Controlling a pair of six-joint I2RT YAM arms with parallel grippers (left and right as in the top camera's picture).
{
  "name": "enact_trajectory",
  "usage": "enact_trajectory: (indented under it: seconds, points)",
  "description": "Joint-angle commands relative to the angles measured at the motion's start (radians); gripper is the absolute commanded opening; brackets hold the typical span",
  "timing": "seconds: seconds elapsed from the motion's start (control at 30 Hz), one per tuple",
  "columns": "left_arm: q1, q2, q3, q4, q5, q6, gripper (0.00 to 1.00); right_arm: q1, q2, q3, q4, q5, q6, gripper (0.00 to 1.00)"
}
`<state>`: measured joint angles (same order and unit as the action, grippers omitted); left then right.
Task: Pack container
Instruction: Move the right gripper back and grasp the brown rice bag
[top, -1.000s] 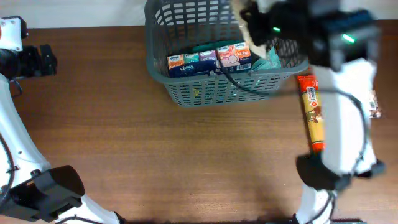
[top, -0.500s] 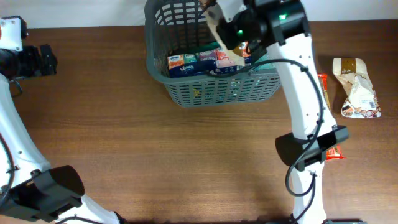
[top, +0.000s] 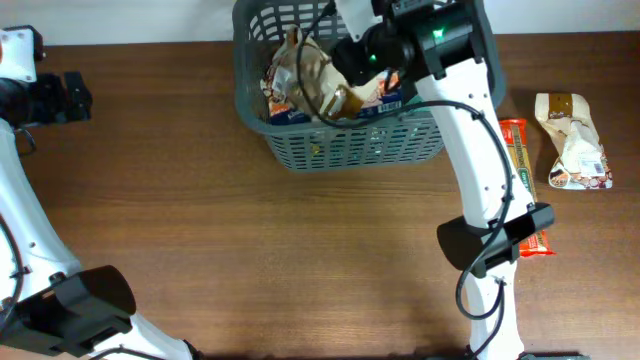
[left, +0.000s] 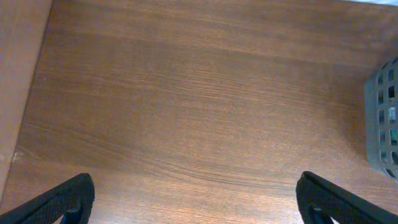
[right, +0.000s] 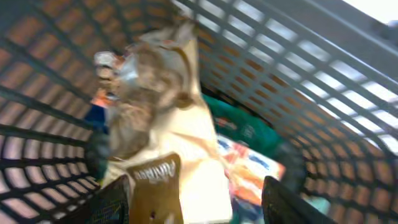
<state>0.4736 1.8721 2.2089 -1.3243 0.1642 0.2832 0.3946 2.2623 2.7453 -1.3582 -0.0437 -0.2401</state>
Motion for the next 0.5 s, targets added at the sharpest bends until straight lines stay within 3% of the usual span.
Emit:
enact_trajectory:
  seconds: [0.0, 0.13, 0.27, 0.4, 0.47]
  points:
    - [0.003, -0.015, -0.004, 0.000, 0.003, -0.014, 0.99, -0.027, -0.138, 0.034, -0.008, 0.116, 0.013, 0.66]
    - [0.003, -0.015, -0.004, 0.000, 0.003, -0.014, 0.99, -0.087, -0.257, 0.031, -0.044, 0.181, 0.021, 0.65]
    - [0.003, -0.015, -0.004, 0.000, 0.003, -0.014, 0.99, -0.237, -0.396, -0.036, -0.051, 0.180, 0.106, 0.63]
    - [0.003, -0.015, -0.004, 0.000, 0.003, -0.014, 0.99, -0.462, -0.532, -0.243, 0.000, 0.164, 0.188, 0.63]
    - [0.003, -0.015, -0.004, 0.000, 0.003, -0.014, 0.99, -0.595, -0.587, -0.397, 0.048, 0.093, 0.230, 0.69]
